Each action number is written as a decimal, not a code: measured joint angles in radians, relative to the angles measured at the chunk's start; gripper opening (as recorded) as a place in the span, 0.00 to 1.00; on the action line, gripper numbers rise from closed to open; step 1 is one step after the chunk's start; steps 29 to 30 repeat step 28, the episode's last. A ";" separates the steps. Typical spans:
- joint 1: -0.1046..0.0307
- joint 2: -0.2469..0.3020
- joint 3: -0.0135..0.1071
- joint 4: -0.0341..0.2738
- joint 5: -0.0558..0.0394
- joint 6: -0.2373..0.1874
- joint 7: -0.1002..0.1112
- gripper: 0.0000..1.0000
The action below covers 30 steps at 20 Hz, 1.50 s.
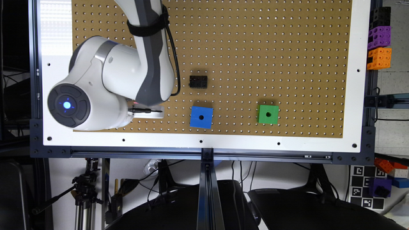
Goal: Pick up pink block.
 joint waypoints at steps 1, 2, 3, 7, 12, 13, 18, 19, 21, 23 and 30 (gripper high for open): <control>0.000 -0.012 0.000 0.000 0.0000 -0.015 0.000 0.00; 0.000 -0.022 0.000 0.000 0.0000 -0.027 0.000 0.00; 0.000 -0.031 0.000 0.000 0.0000 -0.036 0.000 0.00; 0.000 -0.066 0.000 0.000 0.0000 -0.073 0.000 0.00; 0.000 -0.112 0.000 0.000 0.0000 -0.116 0.000 0.00; 0.000 -0.125 0.000 0.000 0.0000 -0.129 0.000 0.00; 0.000 -0.179 0.000 0.000 0.0000 -0.182 0.000 0.00; 0.000 -0.182 0.000 0.000 0.0000 -0.186 0.000 0.00; 0.000 -0.183 0.000 0.000 0.0000 -0.187 0.000 0.00; 0.000 -0.183 0.000 0.000 0.0000 -0.188 0.000 0.00; 0.000 -0.184 0.000 0.000 0.0000 -0.188 0.000 0.00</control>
